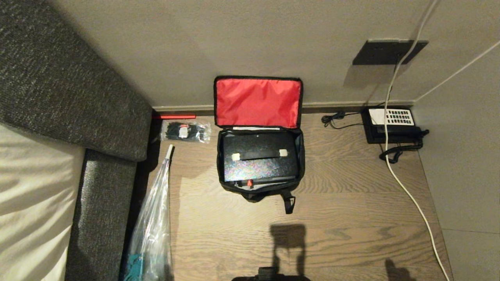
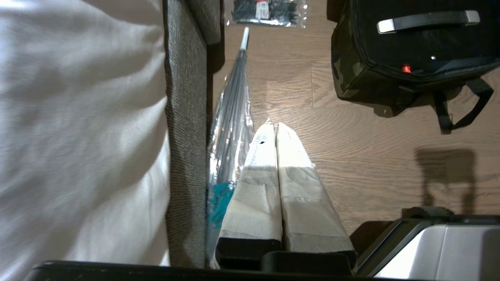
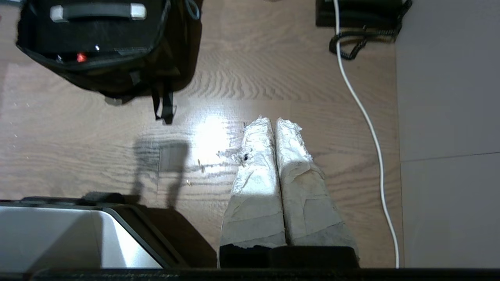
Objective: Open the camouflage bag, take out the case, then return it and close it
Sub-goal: Grip the handle
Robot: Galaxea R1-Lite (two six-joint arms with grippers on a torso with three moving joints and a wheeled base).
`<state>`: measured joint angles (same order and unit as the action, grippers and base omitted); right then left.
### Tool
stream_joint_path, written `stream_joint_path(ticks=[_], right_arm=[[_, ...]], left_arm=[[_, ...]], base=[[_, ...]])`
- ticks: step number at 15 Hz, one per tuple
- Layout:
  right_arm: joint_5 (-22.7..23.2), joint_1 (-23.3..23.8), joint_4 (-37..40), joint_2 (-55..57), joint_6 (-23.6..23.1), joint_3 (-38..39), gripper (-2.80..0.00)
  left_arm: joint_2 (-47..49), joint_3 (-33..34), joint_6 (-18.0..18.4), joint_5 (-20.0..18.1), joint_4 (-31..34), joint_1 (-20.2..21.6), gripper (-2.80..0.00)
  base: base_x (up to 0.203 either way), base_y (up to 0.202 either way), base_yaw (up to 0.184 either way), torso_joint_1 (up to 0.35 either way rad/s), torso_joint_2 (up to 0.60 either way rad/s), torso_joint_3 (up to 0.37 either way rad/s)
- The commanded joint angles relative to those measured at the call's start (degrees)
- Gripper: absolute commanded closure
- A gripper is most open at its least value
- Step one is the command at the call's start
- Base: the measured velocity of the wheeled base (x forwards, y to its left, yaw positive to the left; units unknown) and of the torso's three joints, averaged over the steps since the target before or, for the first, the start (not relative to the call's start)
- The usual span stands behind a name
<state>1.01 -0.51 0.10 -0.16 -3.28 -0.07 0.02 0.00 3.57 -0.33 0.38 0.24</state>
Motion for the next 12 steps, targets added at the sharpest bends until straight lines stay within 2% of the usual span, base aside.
stream_joint_path(ticks=[1,12], right_arm=[[0.04,-0.02,-0.01,0.07,-0.06,0.07,0.0],[0.04,-0.02,-0.01,0.07,-0.02,0.0,0.0]], left_arm=[[-0.11,0.09,-0.41,0.15,0.06,0.02,0.0],[-0.11,0.0,0.21,0.24,0.24,0.02,0.0]], base=[[0.0,0.0,0.0,0.005,0.01,-0.195],[0.0,0.0,0.0,0.004,0.0,-0.199]])
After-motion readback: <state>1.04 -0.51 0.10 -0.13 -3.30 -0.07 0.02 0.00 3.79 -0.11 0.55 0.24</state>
